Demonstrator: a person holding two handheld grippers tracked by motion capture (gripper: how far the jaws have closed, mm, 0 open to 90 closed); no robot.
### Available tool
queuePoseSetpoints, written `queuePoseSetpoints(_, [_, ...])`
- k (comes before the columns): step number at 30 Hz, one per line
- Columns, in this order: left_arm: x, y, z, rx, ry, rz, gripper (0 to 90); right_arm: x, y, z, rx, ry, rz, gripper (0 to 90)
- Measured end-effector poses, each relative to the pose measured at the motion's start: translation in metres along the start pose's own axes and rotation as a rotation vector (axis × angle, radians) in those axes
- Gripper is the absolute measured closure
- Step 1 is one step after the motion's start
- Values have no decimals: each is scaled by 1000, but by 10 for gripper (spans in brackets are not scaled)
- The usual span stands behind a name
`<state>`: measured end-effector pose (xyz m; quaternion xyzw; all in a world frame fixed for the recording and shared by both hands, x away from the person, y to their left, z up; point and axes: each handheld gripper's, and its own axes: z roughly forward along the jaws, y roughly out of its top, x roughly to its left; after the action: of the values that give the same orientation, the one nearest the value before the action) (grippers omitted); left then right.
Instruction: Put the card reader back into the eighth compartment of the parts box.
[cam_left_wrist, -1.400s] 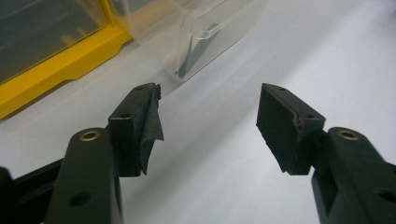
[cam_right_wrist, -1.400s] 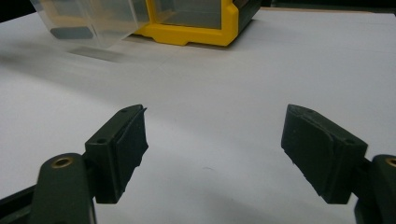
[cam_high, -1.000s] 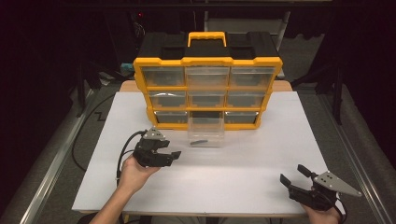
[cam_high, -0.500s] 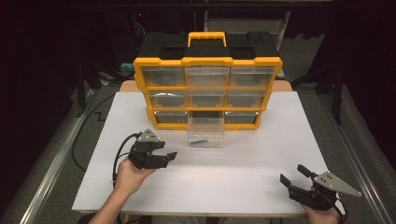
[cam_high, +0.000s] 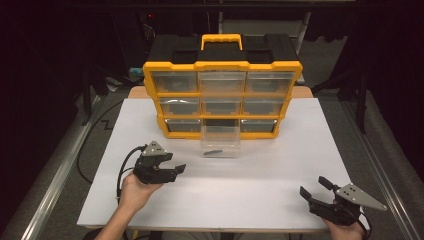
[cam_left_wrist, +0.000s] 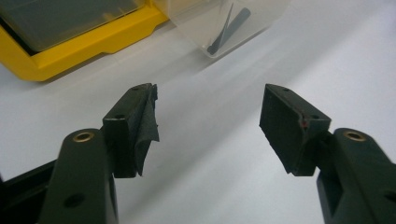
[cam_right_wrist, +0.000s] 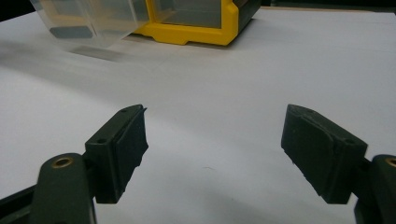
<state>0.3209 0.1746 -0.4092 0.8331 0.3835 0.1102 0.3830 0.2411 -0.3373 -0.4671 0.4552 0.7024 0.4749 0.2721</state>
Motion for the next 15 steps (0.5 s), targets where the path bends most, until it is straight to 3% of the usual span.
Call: queuePoseSetpoints(15, [8, -14, -5, -41, 23, -28, 359, 0, 0, 0, 0, 1, 0, 225])
